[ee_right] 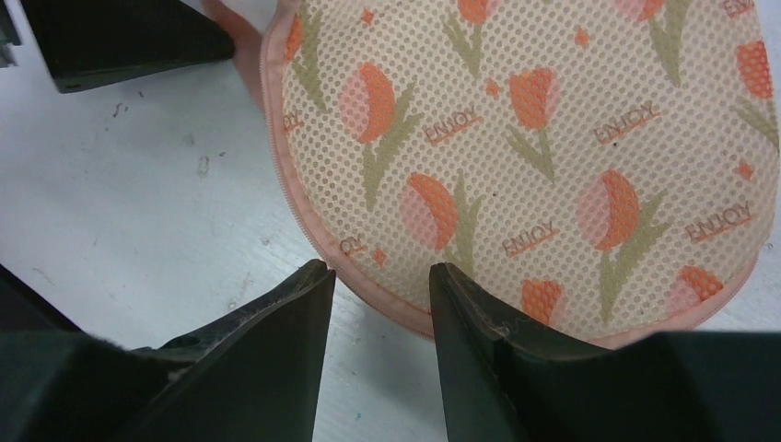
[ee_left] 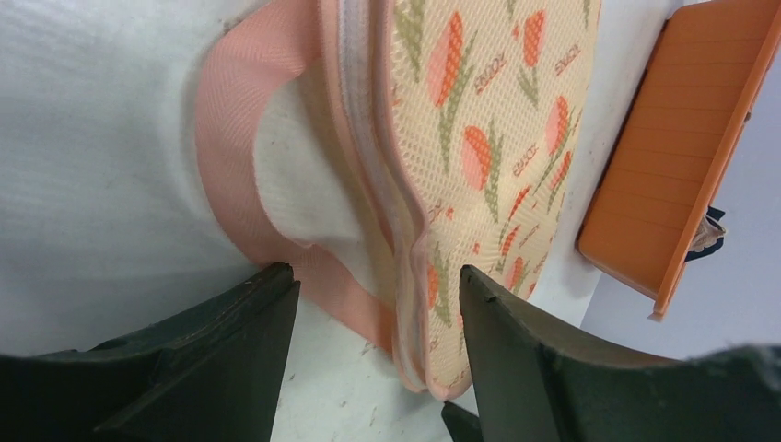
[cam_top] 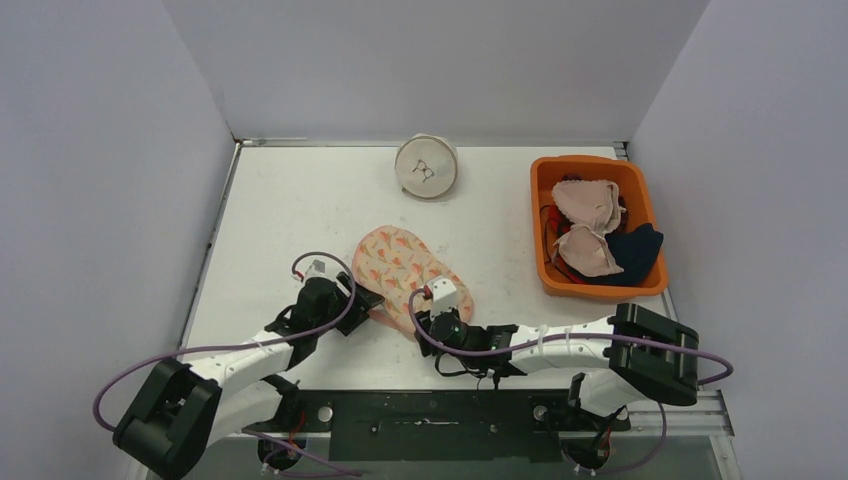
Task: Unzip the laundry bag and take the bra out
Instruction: Move the laundry bag to the center of the board.
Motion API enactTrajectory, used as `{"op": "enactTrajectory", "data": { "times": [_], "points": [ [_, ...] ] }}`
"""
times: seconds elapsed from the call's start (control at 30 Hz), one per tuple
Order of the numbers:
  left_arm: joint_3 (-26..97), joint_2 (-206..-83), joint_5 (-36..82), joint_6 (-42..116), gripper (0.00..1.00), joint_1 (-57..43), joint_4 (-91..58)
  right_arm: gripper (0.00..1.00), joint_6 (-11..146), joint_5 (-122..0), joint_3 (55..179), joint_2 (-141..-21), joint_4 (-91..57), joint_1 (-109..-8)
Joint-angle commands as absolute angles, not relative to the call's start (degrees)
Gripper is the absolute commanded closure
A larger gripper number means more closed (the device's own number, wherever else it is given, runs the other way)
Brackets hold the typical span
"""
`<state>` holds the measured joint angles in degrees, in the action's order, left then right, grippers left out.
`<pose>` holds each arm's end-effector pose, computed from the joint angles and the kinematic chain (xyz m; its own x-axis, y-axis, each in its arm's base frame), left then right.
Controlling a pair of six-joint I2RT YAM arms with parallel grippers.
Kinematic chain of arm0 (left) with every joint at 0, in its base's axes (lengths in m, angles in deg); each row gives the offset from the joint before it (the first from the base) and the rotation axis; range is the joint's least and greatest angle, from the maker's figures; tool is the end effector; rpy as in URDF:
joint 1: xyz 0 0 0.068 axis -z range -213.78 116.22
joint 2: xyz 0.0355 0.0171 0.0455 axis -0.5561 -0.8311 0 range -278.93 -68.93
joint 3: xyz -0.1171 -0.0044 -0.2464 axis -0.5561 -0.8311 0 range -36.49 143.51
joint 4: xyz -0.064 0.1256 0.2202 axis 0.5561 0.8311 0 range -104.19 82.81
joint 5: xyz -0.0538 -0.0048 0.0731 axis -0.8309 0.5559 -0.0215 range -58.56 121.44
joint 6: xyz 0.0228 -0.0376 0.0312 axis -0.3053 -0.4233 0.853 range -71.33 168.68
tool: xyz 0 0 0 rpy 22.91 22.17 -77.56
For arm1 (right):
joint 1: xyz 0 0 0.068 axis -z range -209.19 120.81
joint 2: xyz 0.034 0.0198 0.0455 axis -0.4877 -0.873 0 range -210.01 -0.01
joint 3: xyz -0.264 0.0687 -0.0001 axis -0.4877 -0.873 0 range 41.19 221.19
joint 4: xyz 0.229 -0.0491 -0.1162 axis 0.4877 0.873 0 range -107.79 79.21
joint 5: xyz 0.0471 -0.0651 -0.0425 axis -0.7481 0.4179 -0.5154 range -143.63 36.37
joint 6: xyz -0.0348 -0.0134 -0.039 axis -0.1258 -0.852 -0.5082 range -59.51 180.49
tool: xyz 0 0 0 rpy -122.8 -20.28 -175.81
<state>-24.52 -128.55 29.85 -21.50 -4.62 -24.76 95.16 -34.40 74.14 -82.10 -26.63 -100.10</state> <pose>0.1595 -0.0901 0.1346 -0.6550 -0.7113 -0.2550 -0.3234 0.5689 -0.7562 0.0998 0.2526 0.1593 -0.6349 -0.1921 -0.7483 -0.5460 0.7969 0.2586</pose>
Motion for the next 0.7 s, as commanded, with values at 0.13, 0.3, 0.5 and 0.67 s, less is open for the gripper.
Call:
{"op": "enactTrajectory", "data": {
  "times": [0.13,0.3,0.5,0.67],
  "points": [
    [-18.72,-137.43,30.6,-21.81,0.38,-4.43,-33.17,0.56,94.96,-32.23,74.42,-84.49,-29.02,-101.49],
    [-19.37,-134.4,31.0,-21.66,0.39,-4.34,-30.32,0.56,95.64,-31.41,72.76,-86.19,-28.73,-101.52],
    [-17.89,-127.35,34.58,-17.99,0.37,-4.81,-19.39,0.5,94.3,-31.09,72.83,-83.33,-27.27,-101.91],
    [-15.1,-118.67,40.46,-13.72,0.3,-5.67,-6.69,0.34,93.79,-31.98,73.03,-74.34,-23.58,-102.21]
  ]
}}
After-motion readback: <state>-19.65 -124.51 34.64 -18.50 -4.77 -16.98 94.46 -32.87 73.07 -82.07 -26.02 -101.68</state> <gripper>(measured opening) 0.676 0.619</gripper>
